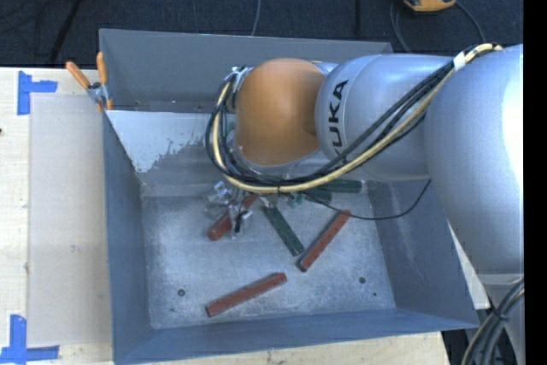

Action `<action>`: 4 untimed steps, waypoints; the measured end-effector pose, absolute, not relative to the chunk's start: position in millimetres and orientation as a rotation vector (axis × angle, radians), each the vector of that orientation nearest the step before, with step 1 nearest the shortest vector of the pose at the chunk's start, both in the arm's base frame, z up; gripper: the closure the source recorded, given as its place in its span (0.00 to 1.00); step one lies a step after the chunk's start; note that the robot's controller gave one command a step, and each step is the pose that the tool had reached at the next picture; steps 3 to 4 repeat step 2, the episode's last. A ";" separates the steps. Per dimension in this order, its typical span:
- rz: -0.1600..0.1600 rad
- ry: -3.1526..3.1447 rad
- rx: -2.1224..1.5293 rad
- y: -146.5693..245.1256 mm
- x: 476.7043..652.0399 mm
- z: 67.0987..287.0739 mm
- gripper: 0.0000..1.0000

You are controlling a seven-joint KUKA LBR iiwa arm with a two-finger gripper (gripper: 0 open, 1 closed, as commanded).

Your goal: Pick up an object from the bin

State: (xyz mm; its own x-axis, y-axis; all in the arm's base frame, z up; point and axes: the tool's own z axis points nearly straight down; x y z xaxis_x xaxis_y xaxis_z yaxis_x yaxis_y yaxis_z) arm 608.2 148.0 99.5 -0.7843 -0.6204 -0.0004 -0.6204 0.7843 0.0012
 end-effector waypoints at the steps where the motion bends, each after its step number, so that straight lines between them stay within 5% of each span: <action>1: -0.001 -2.969 1.032 148.4 608.5 108.5 1.00; 4: -0.001 -2.970 1.032 148.6 608.8 114.1 1.00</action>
Offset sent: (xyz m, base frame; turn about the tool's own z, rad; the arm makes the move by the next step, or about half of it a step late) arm 0.0001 -0.0001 0.0125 0.0000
